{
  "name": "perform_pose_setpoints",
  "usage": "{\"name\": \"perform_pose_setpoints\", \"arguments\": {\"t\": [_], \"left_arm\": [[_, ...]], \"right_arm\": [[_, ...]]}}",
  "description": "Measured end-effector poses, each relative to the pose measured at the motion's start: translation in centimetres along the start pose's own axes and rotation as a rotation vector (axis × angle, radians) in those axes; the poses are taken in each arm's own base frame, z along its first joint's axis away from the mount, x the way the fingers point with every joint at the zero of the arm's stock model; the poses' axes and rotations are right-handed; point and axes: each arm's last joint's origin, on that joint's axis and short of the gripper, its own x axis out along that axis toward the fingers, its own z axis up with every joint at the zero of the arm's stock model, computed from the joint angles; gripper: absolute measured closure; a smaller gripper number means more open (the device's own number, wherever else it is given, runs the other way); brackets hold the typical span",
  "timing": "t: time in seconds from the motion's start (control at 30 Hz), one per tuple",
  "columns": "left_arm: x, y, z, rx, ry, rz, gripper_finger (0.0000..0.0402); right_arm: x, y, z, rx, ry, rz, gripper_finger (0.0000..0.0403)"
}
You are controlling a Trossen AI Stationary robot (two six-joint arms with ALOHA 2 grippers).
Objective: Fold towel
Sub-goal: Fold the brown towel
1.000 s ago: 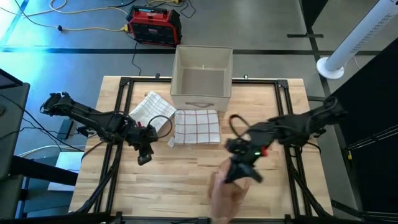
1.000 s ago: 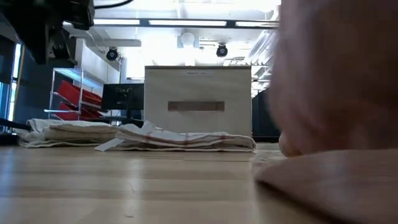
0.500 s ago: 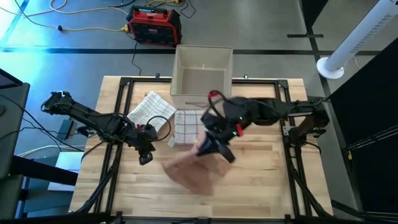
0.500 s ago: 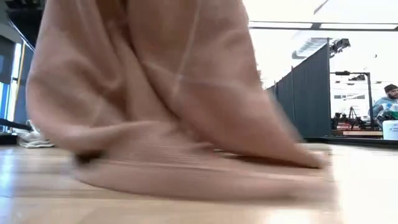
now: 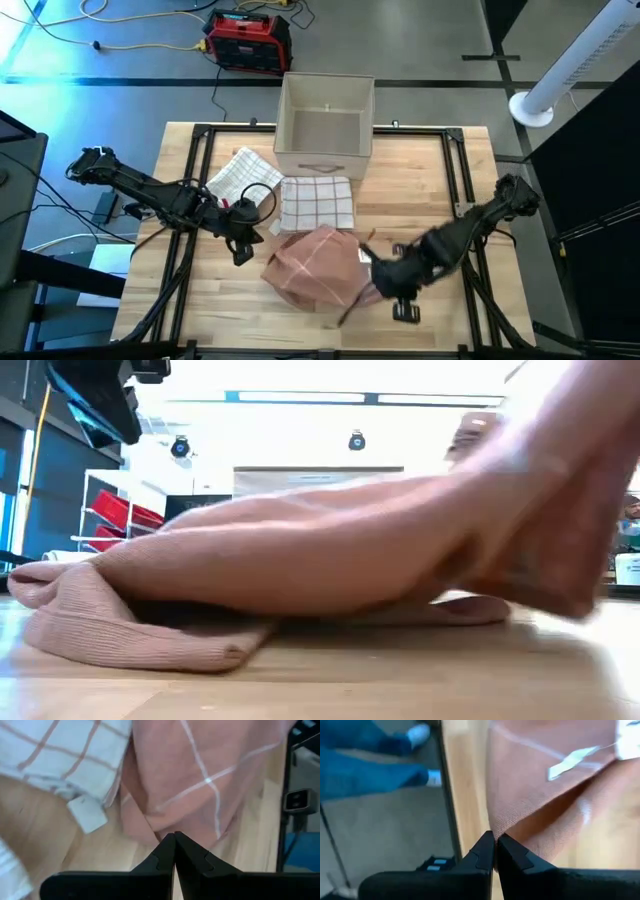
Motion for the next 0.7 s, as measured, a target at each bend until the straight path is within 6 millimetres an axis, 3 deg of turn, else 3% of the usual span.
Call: {"name": "perform_pose_setpoints", "arguments": {"t": [0.23,0.4,0.57,0.7], "left_arm": [[1.5,-1.4,1.9,0.020,-0.103,-0.153,0.0401],[3.0,-2.3,3.8,0.064,-0.199,-0.300,0.0398],[4.3,-1.9,4.9,0.030,-0.212,-0.337,0.0394],[4.5,-1.6,5.0,0.000,-0.172,-0.371,0.0394]], "right_arm": [[6.7,0.2,-2.5,0.075,0.121,0.040,0.0403],[9.5,-0.6,-4.7,0.161,0.230,-0.012,0.0403],[9.1,-0.4,-4.2,0.165,0.214,0.014,0.0403],[5.8,0.8,-1.7,0.078,0.110,0.130,0.0403]]}}
